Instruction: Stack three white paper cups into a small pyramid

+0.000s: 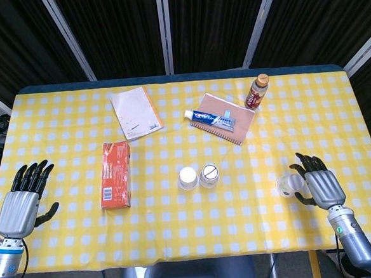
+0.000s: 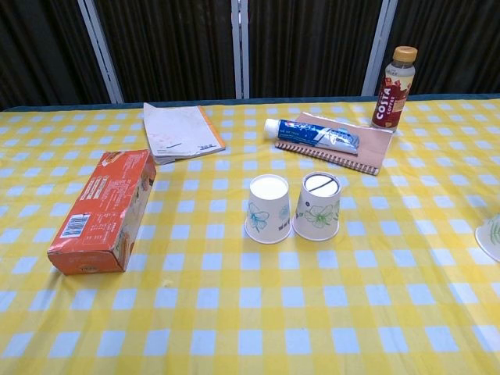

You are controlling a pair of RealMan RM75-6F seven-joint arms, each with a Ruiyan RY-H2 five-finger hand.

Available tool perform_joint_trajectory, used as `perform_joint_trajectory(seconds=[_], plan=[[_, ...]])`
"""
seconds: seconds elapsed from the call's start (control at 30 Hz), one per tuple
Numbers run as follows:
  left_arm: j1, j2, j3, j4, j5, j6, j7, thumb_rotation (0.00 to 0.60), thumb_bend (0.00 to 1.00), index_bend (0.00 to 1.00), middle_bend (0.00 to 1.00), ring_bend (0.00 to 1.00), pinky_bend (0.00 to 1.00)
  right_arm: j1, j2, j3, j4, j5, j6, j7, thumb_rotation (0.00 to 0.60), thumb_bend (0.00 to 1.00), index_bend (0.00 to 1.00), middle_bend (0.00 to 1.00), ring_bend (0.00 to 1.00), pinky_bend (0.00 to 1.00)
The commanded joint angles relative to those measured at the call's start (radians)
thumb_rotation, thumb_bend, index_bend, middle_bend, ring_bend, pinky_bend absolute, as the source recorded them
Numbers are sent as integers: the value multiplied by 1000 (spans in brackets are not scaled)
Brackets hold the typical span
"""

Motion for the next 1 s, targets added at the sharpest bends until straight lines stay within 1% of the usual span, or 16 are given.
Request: perform_joint_trajectory(seconds=[0.03,0.37,0.57,0.73,0.87,1.0], plan=[[7,2,-7,0,6,-3,-1,600,305,0,0,0,0,6,-5,-4,10,23,-21,-10,600,221,248,0,0,0],[28,9,-38,4,16,-28,-13,600,305,0,0,0,0,15,-28,-8,34,58,-39,-30,600,220,266,0,0,0],[37,7,-52,3,27,-40,-7,600,304,0,0,0,0,15,-48,-3,58,61,-25,-18,600,239,437,0,0,0],[46,7,-64,2,33,-49,-4,600,305,0,0,0,0,14,-50,1,54,45,-5,-5,600,244,475,19,0,0],[54,10,-73,1,37,-51,-6,600,304,0,0,0,0,23,-34,12,10,16,19,-11,600,245,479,26,0,0],[62,15,-82,1,41,-55,-14,600,305,0,0,0,0,44,18,42,-125,-24,60,-68,600,244,479,26,0,0]])
